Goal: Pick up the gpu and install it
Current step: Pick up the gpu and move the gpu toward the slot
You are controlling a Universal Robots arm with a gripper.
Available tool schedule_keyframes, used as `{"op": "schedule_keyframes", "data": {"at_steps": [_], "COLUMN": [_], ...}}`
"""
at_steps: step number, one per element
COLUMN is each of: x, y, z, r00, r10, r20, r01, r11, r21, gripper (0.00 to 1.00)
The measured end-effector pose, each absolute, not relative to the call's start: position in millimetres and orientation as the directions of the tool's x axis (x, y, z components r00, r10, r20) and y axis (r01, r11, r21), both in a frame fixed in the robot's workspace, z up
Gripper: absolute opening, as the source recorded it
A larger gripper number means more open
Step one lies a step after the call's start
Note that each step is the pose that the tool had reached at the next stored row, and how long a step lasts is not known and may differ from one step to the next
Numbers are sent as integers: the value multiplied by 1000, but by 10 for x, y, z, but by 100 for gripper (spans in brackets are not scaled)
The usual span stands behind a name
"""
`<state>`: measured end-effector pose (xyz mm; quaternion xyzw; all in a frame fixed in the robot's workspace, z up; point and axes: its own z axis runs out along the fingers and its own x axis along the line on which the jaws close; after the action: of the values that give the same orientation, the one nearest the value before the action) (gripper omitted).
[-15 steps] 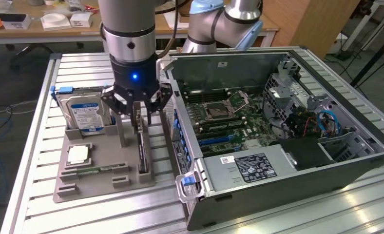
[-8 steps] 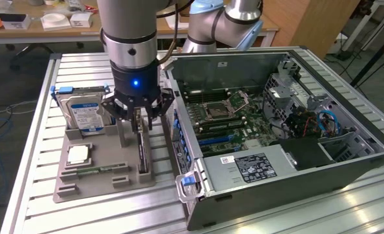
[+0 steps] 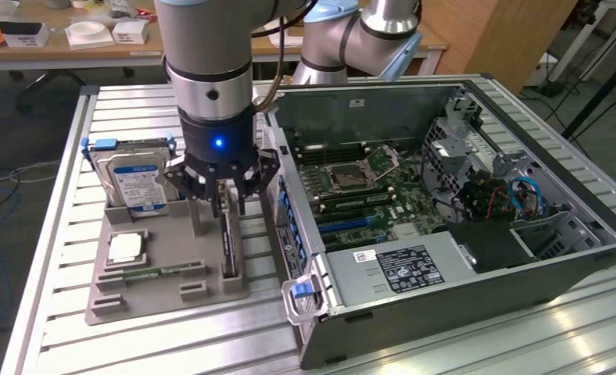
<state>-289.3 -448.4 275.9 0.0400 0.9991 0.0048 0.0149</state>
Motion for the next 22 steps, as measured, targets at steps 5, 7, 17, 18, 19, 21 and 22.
{"op": "schedule_keyframes", "data": {"at_steps": [5,7,17,18,19,21,22], "x": [-2894,-2897,-2899,-2899,-2899,-2899,-2899], "y": [-4490,-4491,-4492,-4492,-4492,-4492,-4492], "z": [2686,2662,2628,2628,2627,2626,2625], "r00": [-996,-996,-996,-996,-996,-996,-996], "r10": [80,80,80,80,80,80,80], "r20": [-33,-35,-37,-37,-37,-37,-37], "r01": [79,79,79,79,79,79,79], "r11": [997,997,997,997,997,997,997], "r21": [11,11,13,13,13,13,13], "gripper": [41,41,41,41,41,41,41]}}
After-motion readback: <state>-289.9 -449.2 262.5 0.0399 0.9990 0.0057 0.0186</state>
